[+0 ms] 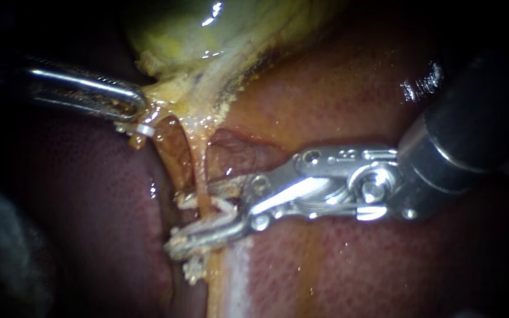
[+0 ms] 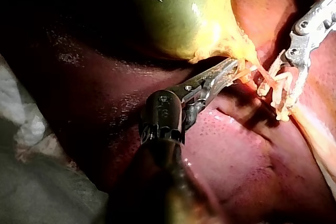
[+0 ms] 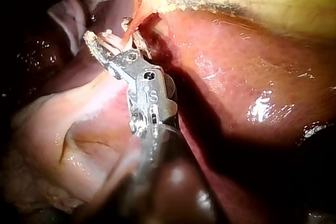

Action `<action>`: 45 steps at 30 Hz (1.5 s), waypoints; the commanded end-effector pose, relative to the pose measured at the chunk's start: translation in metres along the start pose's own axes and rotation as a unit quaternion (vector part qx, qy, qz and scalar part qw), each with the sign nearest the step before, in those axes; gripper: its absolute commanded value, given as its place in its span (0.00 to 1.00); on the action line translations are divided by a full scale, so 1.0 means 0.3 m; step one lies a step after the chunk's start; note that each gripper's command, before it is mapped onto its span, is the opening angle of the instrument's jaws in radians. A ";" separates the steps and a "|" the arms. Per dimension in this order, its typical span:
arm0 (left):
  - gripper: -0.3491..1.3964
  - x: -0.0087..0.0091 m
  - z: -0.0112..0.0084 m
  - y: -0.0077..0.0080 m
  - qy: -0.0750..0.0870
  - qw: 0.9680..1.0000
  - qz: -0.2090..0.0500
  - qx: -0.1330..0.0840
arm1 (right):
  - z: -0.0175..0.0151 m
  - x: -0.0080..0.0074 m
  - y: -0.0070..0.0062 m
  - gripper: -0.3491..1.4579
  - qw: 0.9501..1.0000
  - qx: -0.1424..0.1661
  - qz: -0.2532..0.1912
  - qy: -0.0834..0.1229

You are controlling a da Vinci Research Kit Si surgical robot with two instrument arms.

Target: Clipping second clip right tube

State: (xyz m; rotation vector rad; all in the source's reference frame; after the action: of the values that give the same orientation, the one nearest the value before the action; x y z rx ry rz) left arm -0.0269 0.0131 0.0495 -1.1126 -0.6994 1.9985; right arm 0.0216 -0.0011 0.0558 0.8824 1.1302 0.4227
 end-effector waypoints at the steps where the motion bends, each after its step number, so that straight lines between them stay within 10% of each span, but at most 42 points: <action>1: 0.00 0.0000 0.0001 0.0000 0.000 1.000 0.000 0.000 | 0.001 0.0003 -0.0003 0.44 1.000 0.007 0.004 0.003; 23: 0.00 -0.0006 0.0004 0.0001 0.000 1.000 0.000 -0.001 | 0.002 0.0059 -0.0126 0.41 0.997 0.063 0.032 0.029; 37: 0.00 -0.0013 0.0012 0.0002 0.000 1.000 0.001 -0.001 | 0.000 0.0048 -0.0103 0.00 0.991 0.052 0.118 0.031; 45: 0.00 -0.0016 0.0016 0.0000 0.000 1.000 0.001 0.000 | -0.001 0.0020 -0.0113 0.00 0.989 0.048 0.139 0.020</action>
State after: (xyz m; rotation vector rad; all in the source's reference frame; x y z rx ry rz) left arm -0.0272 0.0127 0.0500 -1.1137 -0.7001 2.0002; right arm 0.0209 -0.0026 0.0526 1.1287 1.0742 0.6216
